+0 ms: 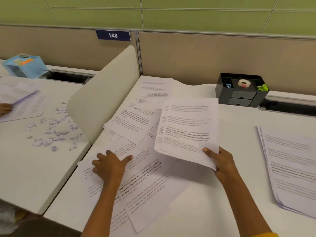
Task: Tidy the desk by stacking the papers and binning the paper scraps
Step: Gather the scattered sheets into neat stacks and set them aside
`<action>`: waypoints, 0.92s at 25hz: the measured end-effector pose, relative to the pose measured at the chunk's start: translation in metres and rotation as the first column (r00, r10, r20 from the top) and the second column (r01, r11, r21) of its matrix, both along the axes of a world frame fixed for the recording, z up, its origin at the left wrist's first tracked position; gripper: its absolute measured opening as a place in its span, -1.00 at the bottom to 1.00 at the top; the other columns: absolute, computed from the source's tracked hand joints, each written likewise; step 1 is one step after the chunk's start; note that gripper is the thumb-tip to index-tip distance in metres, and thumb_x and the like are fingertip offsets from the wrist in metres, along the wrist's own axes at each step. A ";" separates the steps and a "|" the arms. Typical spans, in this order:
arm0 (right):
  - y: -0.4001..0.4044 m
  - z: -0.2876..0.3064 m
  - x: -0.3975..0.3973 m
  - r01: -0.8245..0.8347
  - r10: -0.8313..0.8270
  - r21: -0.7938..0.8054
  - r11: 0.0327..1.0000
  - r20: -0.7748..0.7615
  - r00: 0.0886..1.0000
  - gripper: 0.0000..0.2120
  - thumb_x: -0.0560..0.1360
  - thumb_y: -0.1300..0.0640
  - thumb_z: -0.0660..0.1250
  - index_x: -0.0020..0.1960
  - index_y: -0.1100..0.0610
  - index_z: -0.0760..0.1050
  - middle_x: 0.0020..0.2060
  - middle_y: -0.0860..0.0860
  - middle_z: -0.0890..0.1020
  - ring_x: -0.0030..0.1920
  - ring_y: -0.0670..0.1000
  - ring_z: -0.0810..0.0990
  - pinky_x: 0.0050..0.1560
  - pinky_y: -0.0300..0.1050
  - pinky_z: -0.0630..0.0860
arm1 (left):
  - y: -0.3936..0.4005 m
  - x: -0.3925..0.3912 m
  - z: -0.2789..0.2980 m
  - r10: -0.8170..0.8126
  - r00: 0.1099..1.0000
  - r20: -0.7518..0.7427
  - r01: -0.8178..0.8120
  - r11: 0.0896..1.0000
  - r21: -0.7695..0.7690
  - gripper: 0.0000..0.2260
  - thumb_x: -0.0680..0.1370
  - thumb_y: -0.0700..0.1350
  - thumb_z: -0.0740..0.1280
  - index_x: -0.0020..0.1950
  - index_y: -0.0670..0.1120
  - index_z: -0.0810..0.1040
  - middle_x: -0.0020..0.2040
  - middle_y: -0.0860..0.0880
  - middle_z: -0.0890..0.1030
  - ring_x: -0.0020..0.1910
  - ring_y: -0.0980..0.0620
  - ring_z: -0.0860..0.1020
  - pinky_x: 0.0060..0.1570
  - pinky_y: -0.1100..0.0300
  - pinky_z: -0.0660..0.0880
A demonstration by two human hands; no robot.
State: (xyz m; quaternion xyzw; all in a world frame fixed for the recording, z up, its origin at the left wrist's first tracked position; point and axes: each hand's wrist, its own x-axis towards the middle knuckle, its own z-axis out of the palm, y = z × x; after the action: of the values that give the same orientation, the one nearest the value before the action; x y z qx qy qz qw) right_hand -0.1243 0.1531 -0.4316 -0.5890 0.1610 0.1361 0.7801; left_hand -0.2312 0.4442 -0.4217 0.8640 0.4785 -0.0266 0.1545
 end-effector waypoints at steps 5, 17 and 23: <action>0.001 -0.004 -0.002 -0.001 0.001 -0.017 1.000 -0.019 1.000 -0.74 0.40 0.33 0.42 0.09 0.20 0.56 -0.06 0.07 0.67 -0.07 0.11 0.66 -0.04 -0.02 0.62 | -0.002 -0.001 0.003 -0.010 0.991 -0.133 -0.004 0.995 -0.102 0.07 0.27 0.28 0.45 0.50 -0.23 -0.04 0.38 -0.28 0.19 0.33 -0.24 0.26 0.21 -0.07 0.36; -0.011 -0.005 -0.007 0.017 -0.014 -0.072 0.997 0.043 0.999 -0.74 0.41 0.34 0.42 0.08 0.20 0.55 -0.11 0.03 0.66 -0.13 0.07 0.65 -0.20 -0.15 0.64 | 0.006 -0.007 0.023 0.169 0.844 0.509 -0.026 0.961 -0.275 -0.73 0.46 -0.26 0.40 0.16 -0.21 0.58 0.03 -0.19 0.63 -0.03 -0.14 0.56 0.02 0.05 0.42; -0.024 -0.009 -0.007 0.177 -0.172 -0.065 0.982 0.072 0.982 -0.75 0.44 0.34 0.40 0.09 0.15 0.52 -0.07 0.09 0.62 -0.17 0.04 0.60 -0.16 -0.12 0.53 | 0.008 0.000 0.076 0.151 0.501 0.852 0.123 0.962 -0.243 -0.85 0.53 -0.09 0.35 0.07 -0.10 0.61 -0.09 -0.04 0.60 -0.13 0.04 0.53 -0.09 0.19 0.44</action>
State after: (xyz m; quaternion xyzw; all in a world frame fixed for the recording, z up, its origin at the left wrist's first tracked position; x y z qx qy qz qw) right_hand -0.1310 0.1294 -0.4401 -0.6044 0.1909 0.0415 0.7724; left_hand -0.2315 0.4522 -0.3453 0.7272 0.3354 0.3445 0.4899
